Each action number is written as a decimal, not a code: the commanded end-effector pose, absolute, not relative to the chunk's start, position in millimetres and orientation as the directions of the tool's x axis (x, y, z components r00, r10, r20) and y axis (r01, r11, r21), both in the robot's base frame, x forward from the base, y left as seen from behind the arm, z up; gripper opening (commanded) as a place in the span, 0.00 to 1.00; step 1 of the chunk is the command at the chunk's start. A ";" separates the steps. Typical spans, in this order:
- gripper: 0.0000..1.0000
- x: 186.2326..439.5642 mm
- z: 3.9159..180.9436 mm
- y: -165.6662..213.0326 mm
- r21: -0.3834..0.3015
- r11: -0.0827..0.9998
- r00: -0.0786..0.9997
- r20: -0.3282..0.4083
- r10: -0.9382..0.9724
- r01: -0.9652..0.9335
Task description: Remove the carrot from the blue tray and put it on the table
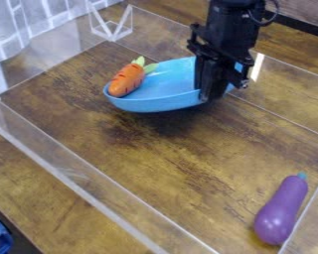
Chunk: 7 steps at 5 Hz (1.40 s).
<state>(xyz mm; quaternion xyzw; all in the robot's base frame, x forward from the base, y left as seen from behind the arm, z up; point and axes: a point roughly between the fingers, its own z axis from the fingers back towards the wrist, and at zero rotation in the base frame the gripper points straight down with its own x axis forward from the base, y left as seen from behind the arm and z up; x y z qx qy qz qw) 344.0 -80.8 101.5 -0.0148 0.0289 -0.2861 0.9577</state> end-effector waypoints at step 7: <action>0.00 304.8 147.5 -104.6 -0.104 0.731 0.733 -0.020 -0.680 0.675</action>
